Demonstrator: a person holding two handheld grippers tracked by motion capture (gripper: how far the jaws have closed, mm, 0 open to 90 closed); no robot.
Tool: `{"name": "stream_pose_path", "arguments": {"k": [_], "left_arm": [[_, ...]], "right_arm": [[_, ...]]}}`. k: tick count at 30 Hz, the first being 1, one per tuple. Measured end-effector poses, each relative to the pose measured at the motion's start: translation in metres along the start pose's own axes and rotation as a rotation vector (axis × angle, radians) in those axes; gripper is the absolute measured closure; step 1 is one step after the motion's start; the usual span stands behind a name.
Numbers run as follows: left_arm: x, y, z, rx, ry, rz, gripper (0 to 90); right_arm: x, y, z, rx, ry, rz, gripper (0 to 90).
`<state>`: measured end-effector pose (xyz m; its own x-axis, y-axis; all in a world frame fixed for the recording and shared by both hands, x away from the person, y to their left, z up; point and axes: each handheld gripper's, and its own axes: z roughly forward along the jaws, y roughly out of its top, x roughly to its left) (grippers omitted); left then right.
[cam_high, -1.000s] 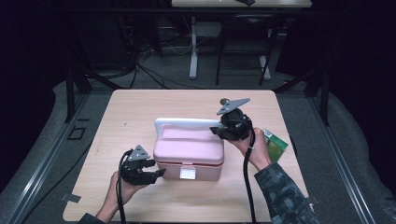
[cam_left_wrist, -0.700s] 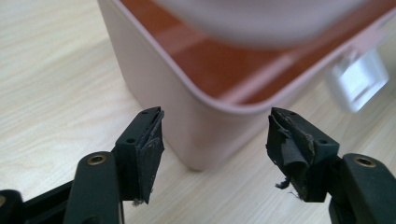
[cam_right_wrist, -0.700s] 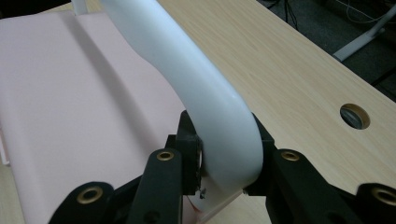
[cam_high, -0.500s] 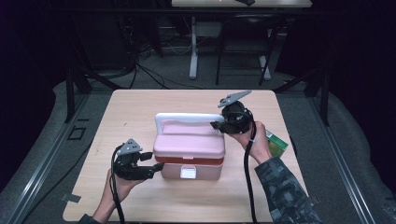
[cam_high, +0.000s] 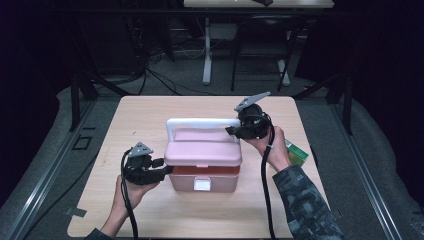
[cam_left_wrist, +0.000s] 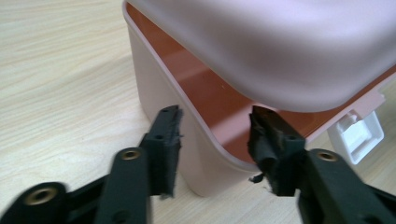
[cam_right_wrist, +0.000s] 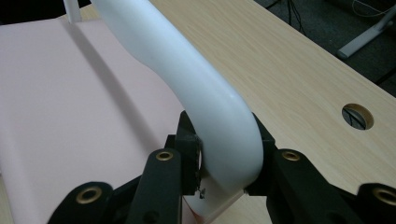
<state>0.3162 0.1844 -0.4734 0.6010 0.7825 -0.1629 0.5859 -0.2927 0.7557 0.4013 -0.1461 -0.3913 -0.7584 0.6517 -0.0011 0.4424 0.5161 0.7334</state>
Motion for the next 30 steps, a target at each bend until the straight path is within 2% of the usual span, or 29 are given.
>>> {"name": "stream_pose_path", "arguments": {"k": [5, 19, 25, 27, 28, 30], "left_arm": [[-0.001, 0.0, 0.003, -0.001, 0.016, -0.002, 64.6], [-0.004, -0.001, 0.003, -0.004, 0.035, -0.014, 66.1], [-0.001, 0.005, 0.008, 0.011, 0.046, -0.015, 60.7], [0.001, 0.006, 0.01, 0.015, 0.051, -0.014, 64.3], [0.002, 0.006, 0.01, 0.017, 0.04, -0.014, 66.5], [0.001, 0.006, 0.011, 0.016, 0.05, -0.005, 68.3]], "right_arm": [[-0.001, 0.0, 0.001, 0.006, -0.003, -0.002, 72.3], [-0.011, 0.015, -0.003, -0.019, -0.018, 0.003, 71.9], [-0.014, 0.02, -0.002, -0.004, -0.014, 0.003, 71.9], [-0.014, 0.021, -0.001, 0.0, -0.017, 0.005, 71.8], [-0.015, 0.021, -0.001, 0.003, -0.014, 0.008, 71.9], [-0.016, 0.021, -0.002, 0.013, -0.009, 0.019, 71.8]]}}
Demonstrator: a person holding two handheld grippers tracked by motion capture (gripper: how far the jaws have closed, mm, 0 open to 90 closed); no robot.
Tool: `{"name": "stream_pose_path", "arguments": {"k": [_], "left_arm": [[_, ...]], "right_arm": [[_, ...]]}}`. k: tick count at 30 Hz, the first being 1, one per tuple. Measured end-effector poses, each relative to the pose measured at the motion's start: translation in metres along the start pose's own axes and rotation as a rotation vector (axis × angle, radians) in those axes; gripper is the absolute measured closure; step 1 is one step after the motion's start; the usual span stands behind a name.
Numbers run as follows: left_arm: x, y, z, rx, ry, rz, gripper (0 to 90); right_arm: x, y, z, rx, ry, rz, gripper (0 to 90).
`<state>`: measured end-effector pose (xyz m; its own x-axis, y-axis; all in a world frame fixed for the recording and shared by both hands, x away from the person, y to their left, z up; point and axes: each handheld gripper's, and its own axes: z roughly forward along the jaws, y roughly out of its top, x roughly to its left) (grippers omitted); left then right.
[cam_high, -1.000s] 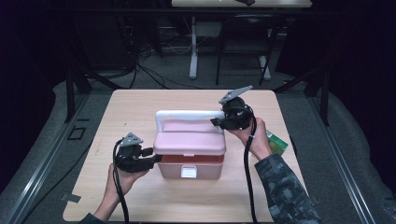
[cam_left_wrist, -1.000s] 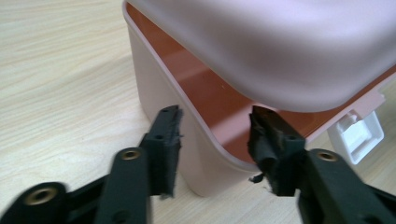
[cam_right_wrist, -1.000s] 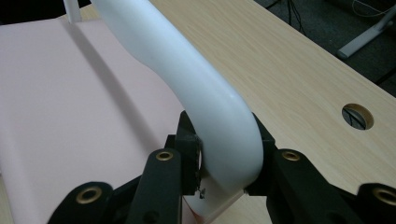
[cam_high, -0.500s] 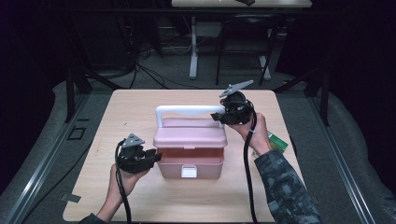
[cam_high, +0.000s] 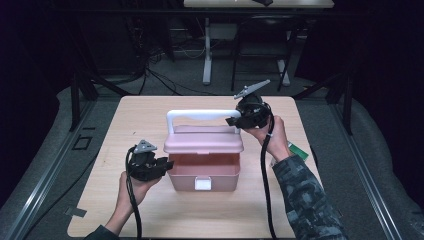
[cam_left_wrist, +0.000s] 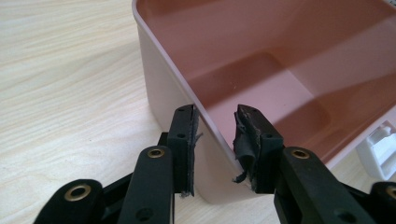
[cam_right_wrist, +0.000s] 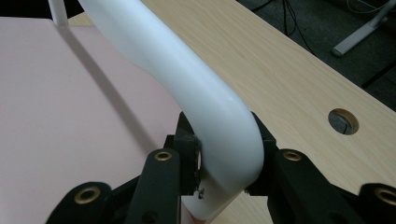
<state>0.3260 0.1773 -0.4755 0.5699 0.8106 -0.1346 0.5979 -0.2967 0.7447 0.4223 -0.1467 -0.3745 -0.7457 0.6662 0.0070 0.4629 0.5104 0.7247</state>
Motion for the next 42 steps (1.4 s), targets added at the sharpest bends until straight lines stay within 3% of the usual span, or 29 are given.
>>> {"name": "stream_pose_path", "arguments": {"k": [16, 19, 23, 30, 37, 42], "left_arm": [[0.002, 0.0, -0.001, 0.0, -0.012, 0.012, 69.0], [0.004, 0.001, -0.002, 0.0, -0.028, 0.019, 58.6], [0.008, 0.008, -0.01, -0.036, -0.021, 0.03, 45.3], [0.007, 0.033, -0.018, -0.111, 0.046, 0.074, 36.5], [0.002, 0.056, -0.021, -0.196, 0.097, 0.127, 37.5], [-0.002, 0.064, -0.022, -0.24, 0.126, 0.144, 46.5]], "right_arm": [[-0.02, 0.017, 0.005, 0.003, 0.003, 0.063, 70.7], [-0.022, 0.019, 0.006, 0.016, 0.021, 0.074, 70.9], [-0.022, 0.02, 0.005, 0.022, 0.025, 0.073, 71.1], [-0.022, 0.02, 0.006, 0.028, 0.026, 0.089, 71.1], [-0.021, 0.019, 0.006, 0.034, 0.019, 0.086, 71.1], [-0.02, 0.019, 0.005, 0.024, 0.012, 0.088, 71.0]]}}
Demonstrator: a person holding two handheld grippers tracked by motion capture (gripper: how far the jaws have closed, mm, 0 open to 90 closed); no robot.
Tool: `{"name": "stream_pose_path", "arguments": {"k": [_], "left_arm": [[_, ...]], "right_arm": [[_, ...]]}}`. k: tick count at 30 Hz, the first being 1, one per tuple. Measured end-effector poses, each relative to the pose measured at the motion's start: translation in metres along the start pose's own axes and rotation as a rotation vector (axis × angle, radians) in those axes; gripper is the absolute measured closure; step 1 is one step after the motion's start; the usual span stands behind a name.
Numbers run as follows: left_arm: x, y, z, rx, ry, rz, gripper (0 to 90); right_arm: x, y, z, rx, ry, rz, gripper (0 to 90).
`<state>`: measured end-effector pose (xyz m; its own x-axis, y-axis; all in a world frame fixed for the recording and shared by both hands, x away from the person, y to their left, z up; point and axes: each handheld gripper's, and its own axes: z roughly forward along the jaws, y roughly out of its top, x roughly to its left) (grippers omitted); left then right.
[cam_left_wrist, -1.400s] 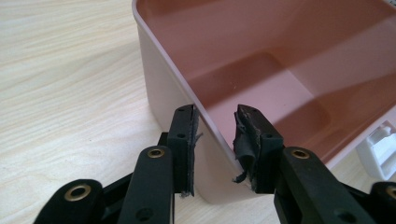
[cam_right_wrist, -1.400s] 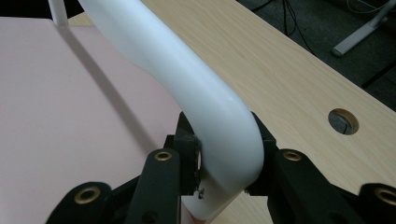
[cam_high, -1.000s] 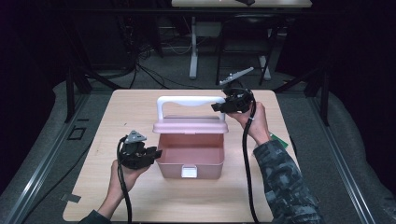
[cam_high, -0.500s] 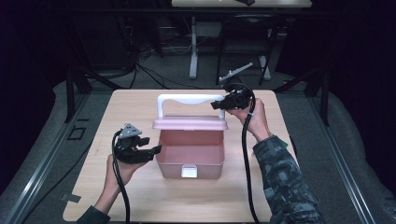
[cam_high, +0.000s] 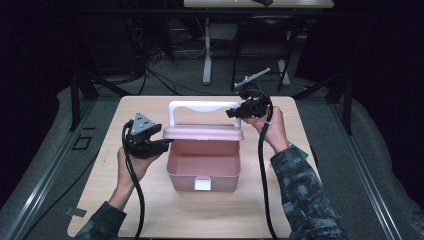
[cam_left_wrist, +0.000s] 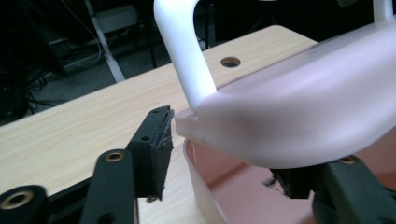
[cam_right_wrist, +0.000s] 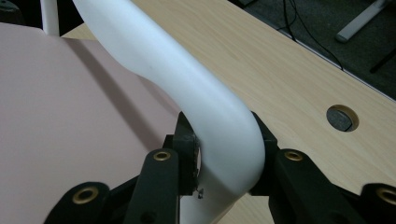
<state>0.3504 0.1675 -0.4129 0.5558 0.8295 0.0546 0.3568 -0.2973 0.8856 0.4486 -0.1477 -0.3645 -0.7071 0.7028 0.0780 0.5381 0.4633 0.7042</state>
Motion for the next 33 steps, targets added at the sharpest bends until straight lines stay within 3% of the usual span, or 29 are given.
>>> {"name": "stream_pose_path", "arguments": {"k": [5, 7, 12, 17, 24, 27, 33], "left_arm": [[-0.005, 0.002, 0.0, -0.014, -0.008, 0.045, 59.3], [-0.007, 0.004, -0.001, -0.009, 0.014, 0.069, 63.1], [-0.007, 0.006, -0.002, 0.003, 0.055, 0.068, 73.4], [-0.009, 0.009, -0.001, 0.021, 0.097, 0.086, 76.6], [-0.01, 0.015, 0.001, 0.044, 0.117, 0.079, 78.7], [-0.009, 0.018, 0.003, 0.054, 0.123, 0.074, 79.2], [-0.01, 0.021, 0.004, 0.07, 0.136, 0.08, 79.9]], "right_arm": [[0.0, 0.001, 0.0, -0.006, -0.018, -0.011, 70.5], [0.0, 0.001, 0.001, -0.011, -0.023, -0.013, 70.2], [0.0, 0.001, 0.001, -0.024, -0.038, -0.019, 69.3], [-0.002, 0.002, 0.001, -0.034, -0.044, -0.025, 67.6], [-0.005, 0.001, 0.0, -0.043, -0.038, -0.024, 65.9], [-0.005, -0.001, -0.004, -0.053, -0.043, -0.018, 58.0], [-0.009, -0.01, -0.015, -0.065, -0.073, 0.004, 52.0]]}}
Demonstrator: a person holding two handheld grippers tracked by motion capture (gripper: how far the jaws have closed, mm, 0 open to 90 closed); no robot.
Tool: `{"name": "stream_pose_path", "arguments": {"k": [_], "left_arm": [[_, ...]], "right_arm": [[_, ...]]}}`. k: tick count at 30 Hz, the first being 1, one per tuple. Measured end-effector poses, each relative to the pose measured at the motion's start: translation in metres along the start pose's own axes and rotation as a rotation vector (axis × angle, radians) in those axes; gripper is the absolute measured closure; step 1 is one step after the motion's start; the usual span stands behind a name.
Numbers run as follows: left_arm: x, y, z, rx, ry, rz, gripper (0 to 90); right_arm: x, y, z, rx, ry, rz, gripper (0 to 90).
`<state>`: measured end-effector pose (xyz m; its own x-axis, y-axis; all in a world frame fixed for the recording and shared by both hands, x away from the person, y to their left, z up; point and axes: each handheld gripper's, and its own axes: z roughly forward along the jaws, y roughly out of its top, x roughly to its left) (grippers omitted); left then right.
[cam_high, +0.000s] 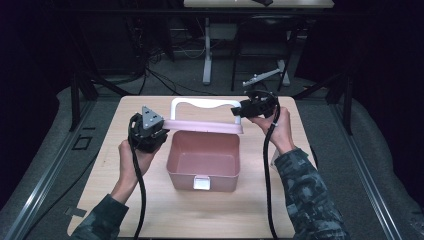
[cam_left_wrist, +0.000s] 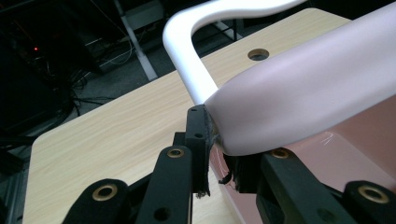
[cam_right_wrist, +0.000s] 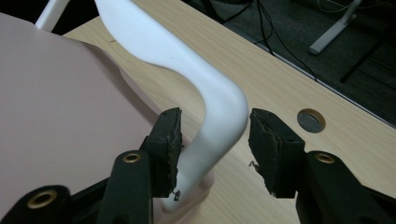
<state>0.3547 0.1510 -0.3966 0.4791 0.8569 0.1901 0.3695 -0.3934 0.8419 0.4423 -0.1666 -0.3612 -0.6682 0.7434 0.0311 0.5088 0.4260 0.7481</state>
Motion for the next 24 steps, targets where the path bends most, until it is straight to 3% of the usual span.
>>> {"name": "stream_pose_path", "arguments": {"k": [5, 10, 14, 21, 24], "left_arm": [[0.001, 0.003, 0.001, 0.015, 0.003, 0.003, 80.2], [0.001, 0.008, 0.002, 0.033, 0.007, 0.015, 80.5], [0.003, 0.011, 0.003, 0.048, 0.004, 0.02, 80.7], [0.005, 0.018, 0.005, 0.074, 0.0, 0.027, 81.1], [0.006, 0.021, 0.006, 0.079, -0.002, 0.027, 81.1]], "right_arm": [[-0.001, -0.01, -0.02, -0.023, -0.032, 0.019, 43.0], [-0.003, -0.026, -0.038, -0.017, -0.076, 0.055, 35.9], [-0.003, -0.043, -0.047, -0.01, -0.084, 0.088, 31.6], [0.007, -0.074, -0.042, 0.033, -0.06, 0.112, 25.3], [0.018, -0.082, -0.034, 0.066, -0.046, 0.088, 25.0]]}}
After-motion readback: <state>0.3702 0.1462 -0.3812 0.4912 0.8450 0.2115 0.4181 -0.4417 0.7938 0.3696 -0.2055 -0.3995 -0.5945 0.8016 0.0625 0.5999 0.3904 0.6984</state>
